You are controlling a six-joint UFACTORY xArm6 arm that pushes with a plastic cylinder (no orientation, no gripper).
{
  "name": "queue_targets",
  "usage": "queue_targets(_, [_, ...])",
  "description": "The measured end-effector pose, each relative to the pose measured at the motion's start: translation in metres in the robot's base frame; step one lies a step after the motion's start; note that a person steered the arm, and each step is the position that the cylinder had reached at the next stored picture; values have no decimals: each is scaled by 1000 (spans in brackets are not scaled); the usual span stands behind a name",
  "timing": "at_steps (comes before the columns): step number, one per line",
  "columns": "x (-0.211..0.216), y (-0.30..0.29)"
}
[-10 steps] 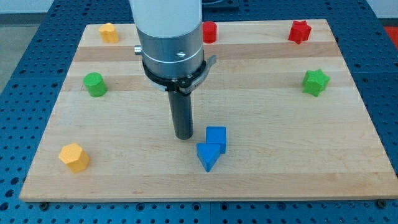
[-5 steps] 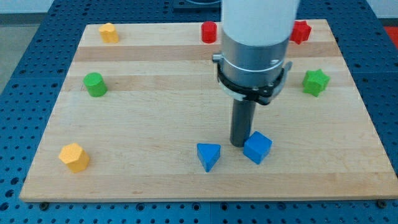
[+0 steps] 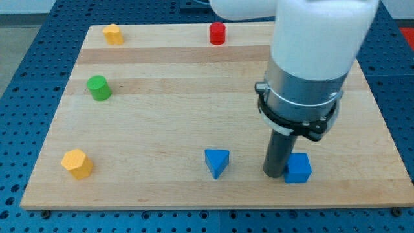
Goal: Slide the cube to the bottom right of the board
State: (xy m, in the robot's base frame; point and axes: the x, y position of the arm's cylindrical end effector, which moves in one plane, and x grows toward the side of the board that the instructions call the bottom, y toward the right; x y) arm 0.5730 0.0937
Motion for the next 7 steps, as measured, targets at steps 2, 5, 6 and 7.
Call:
queue_targets(2, [13,28])
queue_targets(5, [21,49])
queue_targets(6, [15,49])
queue_targets(7, [7,49])
